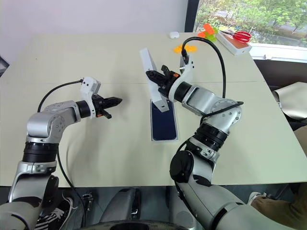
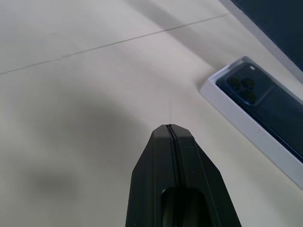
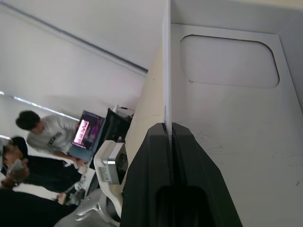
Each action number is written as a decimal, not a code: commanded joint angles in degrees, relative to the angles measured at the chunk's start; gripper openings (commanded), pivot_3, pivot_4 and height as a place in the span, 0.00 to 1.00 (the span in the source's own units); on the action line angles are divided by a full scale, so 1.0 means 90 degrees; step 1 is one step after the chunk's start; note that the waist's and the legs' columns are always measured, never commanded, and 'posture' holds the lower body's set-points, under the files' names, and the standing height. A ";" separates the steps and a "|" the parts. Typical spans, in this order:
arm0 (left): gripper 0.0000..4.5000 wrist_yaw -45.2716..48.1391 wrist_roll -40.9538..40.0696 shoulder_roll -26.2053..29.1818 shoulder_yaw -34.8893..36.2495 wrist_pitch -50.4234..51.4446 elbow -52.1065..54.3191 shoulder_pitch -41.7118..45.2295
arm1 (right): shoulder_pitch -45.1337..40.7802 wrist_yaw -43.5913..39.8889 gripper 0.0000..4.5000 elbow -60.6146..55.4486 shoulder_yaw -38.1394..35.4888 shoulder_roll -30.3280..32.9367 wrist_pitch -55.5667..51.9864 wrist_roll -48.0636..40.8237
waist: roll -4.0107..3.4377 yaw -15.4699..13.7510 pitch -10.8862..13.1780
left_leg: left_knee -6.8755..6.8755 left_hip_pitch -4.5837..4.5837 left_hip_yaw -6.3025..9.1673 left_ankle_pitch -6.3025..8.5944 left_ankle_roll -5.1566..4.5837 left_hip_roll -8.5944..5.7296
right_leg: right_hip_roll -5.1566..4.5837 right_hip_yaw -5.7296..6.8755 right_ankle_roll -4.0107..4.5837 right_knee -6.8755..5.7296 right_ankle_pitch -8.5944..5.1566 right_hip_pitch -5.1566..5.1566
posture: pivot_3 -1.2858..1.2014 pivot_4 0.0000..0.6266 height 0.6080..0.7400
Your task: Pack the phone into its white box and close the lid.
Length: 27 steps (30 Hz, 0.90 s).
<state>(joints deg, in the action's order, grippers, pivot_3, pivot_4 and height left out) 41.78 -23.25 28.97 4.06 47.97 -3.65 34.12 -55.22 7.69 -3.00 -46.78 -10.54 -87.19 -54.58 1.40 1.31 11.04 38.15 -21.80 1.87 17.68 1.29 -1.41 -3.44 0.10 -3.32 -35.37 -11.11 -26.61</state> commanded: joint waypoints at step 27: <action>0.00 -0.0132 -0.0243 -0.0079 0.0012 -0.0147 0.0378 -0.0021 | 0.2865 0.3002 0.01 -0.0300 0.4033 0.0192 0.3531 -0.6160 | -0.0001 0.0161 -0.0005 | 0.0016 0.0028 -0.0031 0.0006 -0.0014 0.0023 | 0.0032 -0.0029 -0.0030 0.0008 0.0014 0.0025 | 0.52 0.24 1.00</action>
<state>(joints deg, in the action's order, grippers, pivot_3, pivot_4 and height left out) 40.44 -24.47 27.95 3.12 47.90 -2.47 33.42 -28.71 35.49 -3.12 -12.01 -7.98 -57.34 -106.89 1.39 2.76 11.00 38.29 -21.50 1.62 17.73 1.16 -1.14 -3.05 -0.15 -3.59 -35.30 -10.99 -26.34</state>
